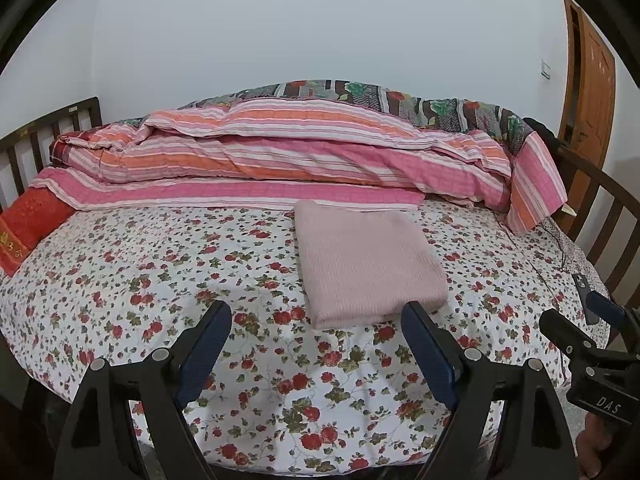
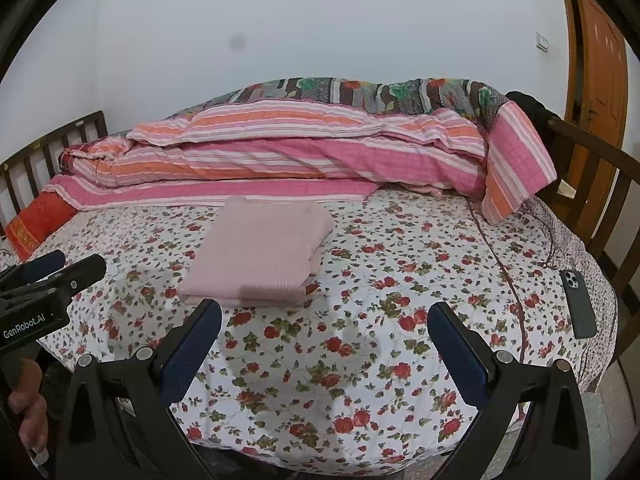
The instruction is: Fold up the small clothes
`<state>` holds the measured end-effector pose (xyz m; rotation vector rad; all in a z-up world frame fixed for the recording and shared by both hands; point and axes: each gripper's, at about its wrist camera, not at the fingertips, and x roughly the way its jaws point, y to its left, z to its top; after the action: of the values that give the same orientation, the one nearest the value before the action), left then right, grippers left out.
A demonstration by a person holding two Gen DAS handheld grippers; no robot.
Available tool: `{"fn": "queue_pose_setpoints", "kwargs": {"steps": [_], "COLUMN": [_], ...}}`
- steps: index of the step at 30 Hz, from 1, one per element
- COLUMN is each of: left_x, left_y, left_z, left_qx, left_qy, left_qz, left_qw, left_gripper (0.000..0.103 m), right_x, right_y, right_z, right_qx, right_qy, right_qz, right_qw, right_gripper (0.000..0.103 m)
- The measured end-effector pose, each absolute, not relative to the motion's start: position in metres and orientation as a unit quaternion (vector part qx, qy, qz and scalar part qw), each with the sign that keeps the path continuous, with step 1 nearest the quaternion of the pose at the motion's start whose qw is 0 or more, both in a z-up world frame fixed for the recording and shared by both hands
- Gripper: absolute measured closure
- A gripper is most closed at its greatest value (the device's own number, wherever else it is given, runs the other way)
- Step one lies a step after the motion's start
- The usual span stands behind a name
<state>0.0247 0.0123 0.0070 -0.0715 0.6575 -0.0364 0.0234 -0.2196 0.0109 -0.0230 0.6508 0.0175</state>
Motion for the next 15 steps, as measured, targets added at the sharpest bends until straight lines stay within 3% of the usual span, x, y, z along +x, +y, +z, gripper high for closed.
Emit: {"fn": "queue_pose_setpoints", "kwargs": {"steps": [15], "left_x": [0.0214], "left_y": [0.0169], "left_z": [0.0067], "left_qx": [-0.033], "left_qy": [0.319], "left_qz": [-0.013], "left_qw": [0.947], "left_gripper": [0.017], "right_x": [0.0239], "right_y": [-0.2188], "right_z": [0.0083], "right_qx": [-0.002], "right_qy": [0.323], "right_qz": [0.009], "right_qw": [0.946], "right_gripper": [0.002]}}
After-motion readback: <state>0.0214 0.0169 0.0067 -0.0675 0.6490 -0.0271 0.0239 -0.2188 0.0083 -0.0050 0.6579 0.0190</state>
